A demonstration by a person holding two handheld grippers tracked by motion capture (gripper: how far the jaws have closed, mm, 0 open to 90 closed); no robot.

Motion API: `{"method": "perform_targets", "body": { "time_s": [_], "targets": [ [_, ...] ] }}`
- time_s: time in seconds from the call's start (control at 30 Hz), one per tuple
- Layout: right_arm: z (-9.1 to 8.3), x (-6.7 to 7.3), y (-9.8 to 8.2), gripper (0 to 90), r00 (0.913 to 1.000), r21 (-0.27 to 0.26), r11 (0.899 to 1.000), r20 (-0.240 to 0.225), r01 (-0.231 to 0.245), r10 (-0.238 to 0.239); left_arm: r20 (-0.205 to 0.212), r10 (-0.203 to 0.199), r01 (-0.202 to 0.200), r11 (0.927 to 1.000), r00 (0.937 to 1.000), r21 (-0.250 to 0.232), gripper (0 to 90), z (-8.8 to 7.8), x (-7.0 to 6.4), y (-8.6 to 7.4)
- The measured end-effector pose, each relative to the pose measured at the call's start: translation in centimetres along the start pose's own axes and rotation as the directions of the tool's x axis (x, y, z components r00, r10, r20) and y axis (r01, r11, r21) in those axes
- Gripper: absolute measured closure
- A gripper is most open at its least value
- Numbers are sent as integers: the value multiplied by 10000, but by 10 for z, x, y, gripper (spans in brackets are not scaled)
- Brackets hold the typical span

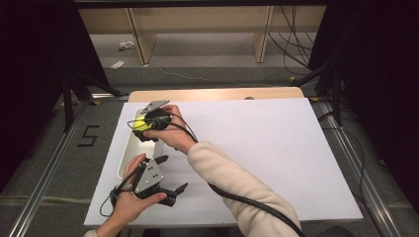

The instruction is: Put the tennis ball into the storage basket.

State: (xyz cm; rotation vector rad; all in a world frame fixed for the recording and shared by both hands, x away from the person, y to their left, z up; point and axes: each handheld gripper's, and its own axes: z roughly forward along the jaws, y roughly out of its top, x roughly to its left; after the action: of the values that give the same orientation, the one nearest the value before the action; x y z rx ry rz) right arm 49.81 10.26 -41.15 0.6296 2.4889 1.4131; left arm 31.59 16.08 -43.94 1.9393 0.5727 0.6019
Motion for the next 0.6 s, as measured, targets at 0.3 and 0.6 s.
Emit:
{"method": "perform_targets", "body": {
  "time_s": [0.3, 0.6],
  "targets": [
    [1, -1, -1, 264, 10000, 59, 10000, -10, 12, -12, 8, -5, 5, 10000, 10000, 4, 0, 0, 0, 0],
    [3, 0, -1, 264, 10000, 117, 9999, -14, 51, -51, 17, -13, 13, 10000, 10000, -1, 0, 0, 0, 0]
  ]
}}
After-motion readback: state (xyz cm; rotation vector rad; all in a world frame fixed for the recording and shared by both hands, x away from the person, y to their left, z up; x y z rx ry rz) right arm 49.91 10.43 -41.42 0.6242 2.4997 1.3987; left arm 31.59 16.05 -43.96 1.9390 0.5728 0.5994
